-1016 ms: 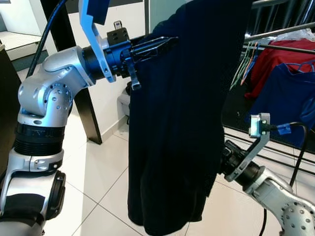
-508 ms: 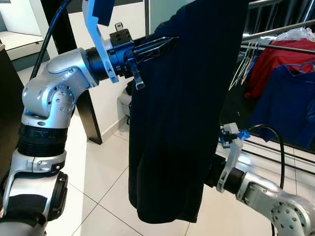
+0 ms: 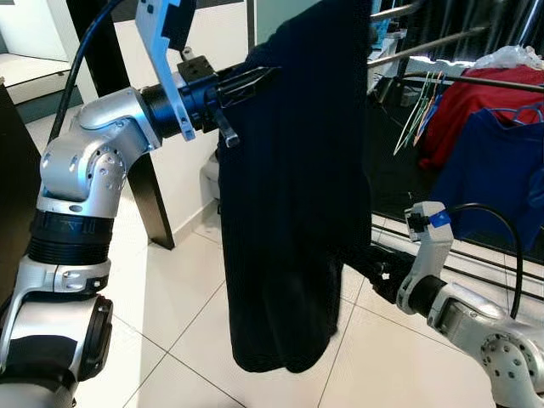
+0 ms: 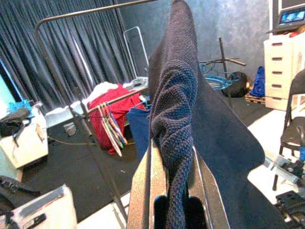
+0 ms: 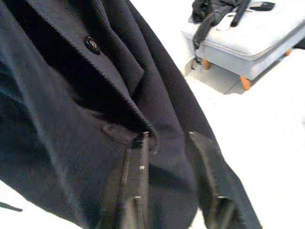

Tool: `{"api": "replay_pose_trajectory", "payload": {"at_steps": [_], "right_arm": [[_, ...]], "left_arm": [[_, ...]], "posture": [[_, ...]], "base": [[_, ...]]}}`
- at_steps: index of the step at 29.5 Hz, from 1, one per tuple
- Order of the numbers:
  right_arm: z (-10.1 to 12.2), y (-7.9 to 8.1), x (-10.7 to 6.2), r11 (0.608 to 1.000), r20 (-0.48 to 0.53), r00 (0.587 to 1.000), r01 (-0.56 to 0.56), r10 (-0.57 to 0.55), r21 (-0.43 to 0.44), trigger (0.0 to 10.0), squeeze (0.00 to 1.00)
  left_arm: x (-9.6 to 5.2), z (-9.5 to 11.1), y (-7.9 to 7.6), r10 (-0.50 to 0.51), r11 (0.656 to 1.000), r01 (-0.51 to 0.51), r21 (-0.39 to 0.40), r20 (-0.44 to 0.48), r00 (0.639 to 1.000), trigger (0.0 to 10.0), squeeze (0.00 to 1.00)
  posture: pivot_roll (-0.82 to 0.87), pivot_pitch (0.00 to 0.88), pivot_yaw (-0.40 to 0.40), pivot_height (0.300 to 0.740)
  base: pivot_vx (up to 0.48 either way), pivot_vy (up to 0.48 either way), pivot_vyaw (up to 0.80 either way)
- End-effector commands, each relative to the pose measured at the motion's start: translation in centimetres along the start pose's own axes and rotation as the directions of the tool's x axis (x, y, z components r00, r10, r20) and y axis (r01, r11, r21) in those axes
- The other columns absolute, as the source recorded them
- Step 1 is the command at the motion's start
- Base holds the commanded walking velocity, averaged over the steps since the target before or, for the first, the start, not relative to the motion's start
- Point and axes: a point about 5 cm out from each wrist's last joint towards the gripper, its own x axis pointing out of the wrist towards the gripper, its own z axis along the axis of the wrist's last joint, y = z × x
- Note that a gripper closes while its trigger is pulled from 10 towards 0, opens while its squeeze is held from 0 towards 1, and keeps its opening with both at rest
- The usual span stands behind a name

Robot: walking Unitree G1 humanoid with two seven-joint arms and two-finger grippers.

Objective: Hang hanger

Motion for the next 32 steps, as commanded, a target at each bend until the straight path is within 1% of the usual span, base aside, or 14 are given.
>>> {"api": "replay_pose_trajectory", "payload": {"at_steps": [1, 6, 7, 9, 10, 12, 14, 23, 24, 26, 27, 28, 29, 32], "right_arm": [[-0.2, -0.2, -0.1, 1.0, -0.008, 1.0, 0.019, -0.019, 0.006, 0.0, 0.0], [-0.1, -0.5, 0.0, 0.999, -0.007, 0.999, 0.039, -0.038, 0.007, 0.0, 0.0], [0.4, -1.2, -0.3, 0.997, 0.0, 0.997, 0.074, -0.074, 0.0, 0.0, 0.0], [0.4, -1.2, -0.3, 0.997, 0.0, 0.997, 0.074, -0.074, 0.0, 0.0, 0.0], [1.2, -2.3, -0.7, 0.993, 0.017, 0.993, 0.117, -0.117, -0.012, 0.0, 0.0], [1.2, -2.3, -0.7, 0.993, 0.017, 0.993, 0.117, -0.117, -0.012, 0.0, 0.0], [3.4, -4.4, -1.8, 0.985, 0.1, 0.98, 0.173, -0.173, 0.01, 0.0, 0.0], [5.0, -5.1, -2.7, 0.991, 0.214, 0.969, 0.111, -0.124, 0.074, 0.0, 0.0], [5.1, -5.1, -2.8, 0.993, 0.218, 0.97, 0.094, -0.108, 0.073, 10.0, 0.0], [3.8, -4.1, -2.8, 1.0, 0.177, 0.984, 0.019, -0.022, 0.02, 10.0, 0.0], [3.8, -4.1, -2.8, 1.0, 0.177, 0.984, 0.019, -0.022, 0.02, 10.0, 0.0], [3.2, -3.2, -2.8, 0.999, 0.17, 0.984, -0.044, 0.046, -0.014, 10.0, 0.0], [2.9, -2.4, -2.8, 0.995, 0.19, 0.976, -0.102, 0.102, -0.012, 10.0, 1.0], [2.5, -1.5, -2.8, 0.986, 0.212, 0.963, -0.167, 0.168, -0.021, 10.0, 1.0]], "left_arm": [[-0.5, 1.5, 0.6, 0.032, 0.998, -0.034, 0.047, 0.046, 0.998, 10.0, 0.0], [-0.6, 1.4, 0.9, 0.047, 0.997, -0.049, 0.059, 0.035, 0.998, 10.0, 0.0], [-1.0, 1.1, 1.4, 0.075, 0.994, -0.076, 0.079, 0.014, 0.997, 10.0, 0.0], [-1.0, 1.1, 1.4, 0.075, 0.994, -0.076, 0.079, 0.014, 0.997, 10.0, 0.0], [-1.7, 1.0, 2.0, 0.099, 0.99, -0.098, 0.097, -0.004, 0.995, 10.0, 0.0], [-1.7, 1.0, 2.0, 0.099, 0.99, -0.098, 0.097, -0.004, 0.995, 10.0, 0.0], [-2.5, 0.8, 2.3, 0.11, 0.988, -0.107, 0.113, -0.019, 0.994, 10.0, 0.0], [-2.7, 0.8, 2.1, 0.099, 0.989, -0.098, 0.109, -0.009, 0.995, 10.0, 0.0], [-2.6, 0.9, 2.0, 0.095, 0.99, -0.094, 0.106, -0.001, 0.995, 10.0, 0.0], [-2.3, 1.0, 1.7, 0.08, 0.992, -0.081, 0.096, 0.019, 0.997, 10.0, 0.0], [-2.3, 1.0, 1.7, 0.08, 0.992, -0.081, 0.096, 0.019, 0.997, 10.0, 0.0], [-2.1, 1.0, 1.5, 0.072, 0.993, -0.075, 0.094, 0.025, 0.997, 10.0, 0.0], [-1.9, 1.1, 1.4, 0.065, 0.994, -0.068, 0.091, 0.032, 0.997, 10.0, 0.0], [-1.7, 1.2, 1.3, 0.055, 0.994, -0.059, 0.089, 0.041, 0.998, 10.0, 0.0]], "posture": [[-0.1, 0.0, 0.018, 0.74], [-0.1, 0.0, 0.016, 0.74], [-0.1, 0.0, 0.016, 0.74], [-0.1, 0.0, 0.016, 0.74], [-0.1, 0.0, 0.016, 0.74], [-0.1, 0.0, 0.016, 0.74], [-0.1, 0.0, 0.012, 0.74], [-0.09, 0.0, 0.007, 0.74], [-0.09, 0.0, 0.01, 0.74], [-0.09, 0.0, 0.009, 0.74], [-0.09, 0.0, 0.009, 0.74], [-0.09, 0.0, 0.013, 0.74], [-0.09, 0.0, 0.013, 0.74], [-0.09, 0.0, 0.015, 0.74]], "base": [[0.0, 0.0, 0.0], [0.0, 0.0, 0.0], [0.0, 0.0, 0.0], [0.0, 0.0, 0.0], [0.0, 0.0, 0.0], [0.0, 0.0, 0.0], [0.0, 0.0, 0.0], [0.0, 0.0, 0.0], [0.0, 0.0, 0.0], [0.0, 0.0, 0.0], [0.0, 0.0, 0.0], [0.0, 0.0, 0.0], [0.0, 0.0, 0.0], [0.0, 0.0, 0.0]]}}
